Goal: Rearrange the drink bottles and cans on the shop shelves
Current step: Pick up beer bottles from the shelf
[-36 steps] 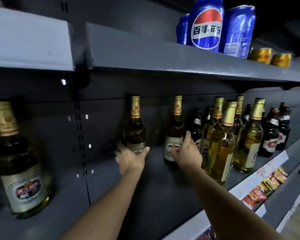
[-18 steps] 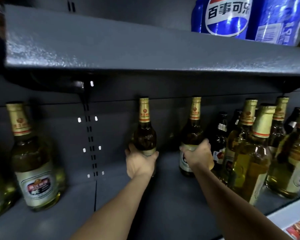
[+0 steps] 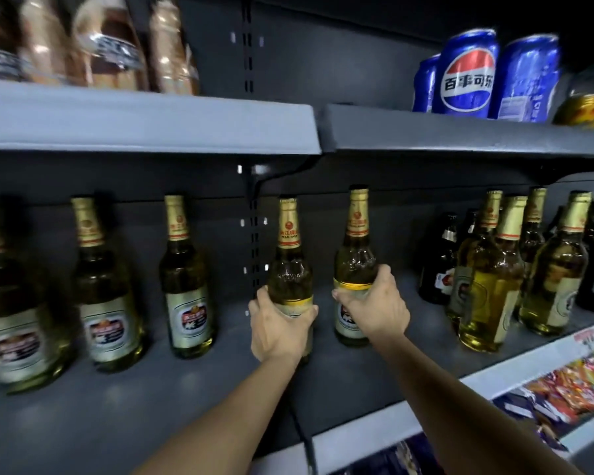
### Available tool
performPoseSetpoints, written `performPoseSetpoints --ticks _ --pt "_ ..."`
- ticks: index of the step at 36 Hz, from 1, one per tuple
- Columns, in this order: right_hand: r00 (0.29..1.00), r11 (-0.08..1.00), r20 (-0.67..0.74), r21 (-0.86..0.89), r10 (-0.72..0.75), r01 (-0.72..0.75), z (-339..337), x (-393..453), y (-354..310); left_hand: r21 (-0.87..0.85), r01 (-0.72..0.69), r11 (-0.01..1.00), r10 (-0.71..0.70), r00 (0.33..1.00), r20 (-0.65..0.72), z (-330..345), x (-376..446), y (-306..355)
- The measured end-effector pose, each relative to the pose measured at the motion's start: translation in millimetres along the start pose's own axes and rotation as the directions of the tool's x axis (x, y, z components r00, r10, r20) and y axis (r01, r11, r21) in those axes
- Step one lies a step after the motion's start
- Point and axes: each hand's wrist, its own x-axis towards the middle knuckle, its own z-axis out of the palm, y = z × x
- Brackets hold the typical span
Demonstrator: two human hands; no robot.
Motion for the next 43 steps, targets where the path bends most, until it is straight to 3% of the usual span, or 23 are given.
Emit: performPoseSetpoints --ticks 6,12,23,29,43 --pt "0.999 0.999 0.023 0.0 -0.049 0.049 0 -72 -50 0.013 -0.013 1.0 0.013 0.999 -0.033 -80 -16 -31" --pt "0.988 0.992 0.096 0.043 -0.123 0.119 14 -131 -93 0.01 0.054 0.998 -0.052 0.987 -0.149 -162 -31 -59" --pt "0.944 0.968 0.255 0.195 -0.208 0.161 62 -229 -179 0.031 0.106 0.994 -0.086 0.92 -0.382 -317 -37 -128" --pt "0.906 0.956 0.321 0.186 -0.277 0.226 97 -281 -247 0.027 0.171 0.985 -0.139 0.874 -0.466 -407 -19 -179" --pt "0.895 0.956 0.36 0.22 -0.263 0.193 204 -406 -419 0.062 0.204 0.977 -0.159 0.891 -0.425 -594 72 -307"
